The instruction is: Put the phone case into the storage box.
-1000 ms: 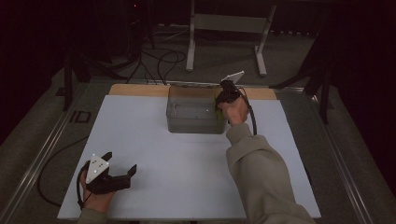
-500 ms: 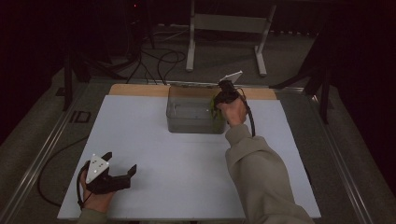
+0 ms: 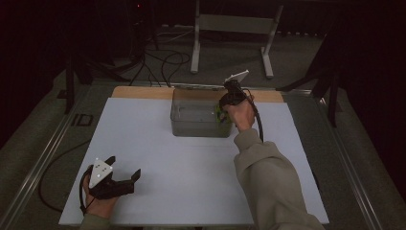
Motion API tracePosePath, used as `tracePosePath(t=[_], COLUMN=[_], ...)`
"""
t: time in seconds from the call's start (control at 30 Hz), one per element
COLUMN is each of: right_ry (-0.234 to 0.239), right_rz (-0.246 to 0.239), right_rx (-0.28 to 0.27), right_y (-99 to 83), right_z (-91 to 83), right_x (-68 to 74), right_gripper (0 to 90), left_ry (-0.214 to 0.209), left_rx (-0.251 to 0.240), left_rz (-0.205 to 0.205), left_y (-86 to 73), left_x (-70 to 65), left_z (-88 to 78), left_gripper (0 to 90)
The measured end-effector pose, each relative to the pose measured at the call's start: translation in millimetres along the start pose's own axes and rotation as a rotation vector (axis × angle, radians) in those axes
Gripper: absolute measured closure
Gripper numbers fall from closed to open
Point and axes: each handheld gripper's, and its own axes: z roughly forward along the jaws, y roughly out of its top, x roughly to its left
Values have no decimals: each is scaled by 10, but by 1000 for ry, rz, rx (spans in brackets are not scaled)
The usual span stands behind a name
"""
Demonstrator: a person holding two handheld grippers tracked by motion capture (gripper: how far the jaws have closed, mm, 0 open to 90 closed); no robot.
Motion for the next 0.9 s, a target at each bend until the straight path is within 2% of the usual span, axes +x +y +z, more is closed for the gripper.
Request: tracePosePath(t=[0.27, 0.5, 0.6, 0.63, 0.67, 0.9], right_ry=[-10, -27, -20, -17, -5, 4], right_rz=[-24, -79, -97, -98, -121, -175], right_rx=[-34, -66, -80, -80, -91, -145], right_y=[-18, -47, -62, -67, -89, -192], right_z=[-87, -159, -178, -189, -215, -245], right_x=[-5, 59, 77, 91, 117, 161], right_gripper=[607, 469, 425, 388, 348, 277], left_ry=[1, 1, 2, 3, 3, 4], left_rx=[2, 2, 2, 2, 2, 2], left_rz=[3, 4, 3, 3, 2, 4], left_y=[0, 0, 0, 0, -1, -2], left_x=[-6, -3, -3, -3, -3, -5], left_z=[4, 2, 1, 0, 0, 3], left_gripper=[3, 3, 3, 3, 3, 3])
